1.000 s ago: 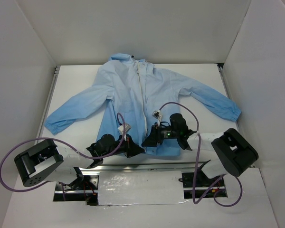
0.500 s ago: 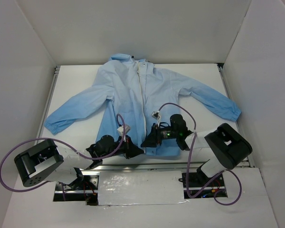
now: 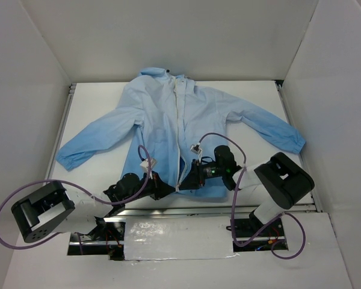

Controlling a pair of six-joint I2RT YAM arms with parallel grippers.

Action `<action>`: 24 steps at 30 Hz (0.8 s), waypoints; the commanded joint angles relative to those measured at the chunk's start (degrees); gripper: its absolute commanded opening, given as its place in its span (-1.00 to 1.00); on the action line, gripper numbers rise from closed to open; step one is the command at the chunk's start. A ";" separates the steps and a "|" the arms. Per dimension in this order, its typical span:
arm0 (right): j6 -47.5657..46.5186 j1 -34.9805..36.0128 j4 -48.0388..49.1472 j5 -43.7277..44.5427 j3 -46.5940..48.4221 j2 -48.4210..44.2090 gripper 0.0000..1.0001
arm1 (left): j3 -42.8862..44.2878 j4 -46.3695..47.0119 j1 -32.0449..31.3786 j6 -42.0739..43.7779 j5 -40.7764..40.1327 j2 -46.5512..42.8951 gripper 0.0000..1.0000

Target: Zip up the jacket

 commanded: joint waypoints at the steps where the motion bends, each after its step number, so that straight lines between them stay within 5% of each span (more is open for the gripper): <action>1: -1.80 0.36 -1.26 -3.55 1.53 0.25 0.04 | 0.31 2.06 1.30 -0.47 -4.60 -2.37 -1.00; 10: 0.04 2.64 1.73 -0.31 2.49 3.41 0.01 | 0.75 4.68 1.57 -0.99 -2.59 0.78 -1.00; 18: 1.44 2.82 -6.79 16.31 3.19 -0.37 0.01 | 0.66 6.53 1.48 -1.43 -1.79 2.28 -1.00; 24: 9.17 3.52 -2.42 22.28 -1.89 -0.45 0.01 | 0.58 7.23 1.48 -1.96 -1.70 1.84 -1.00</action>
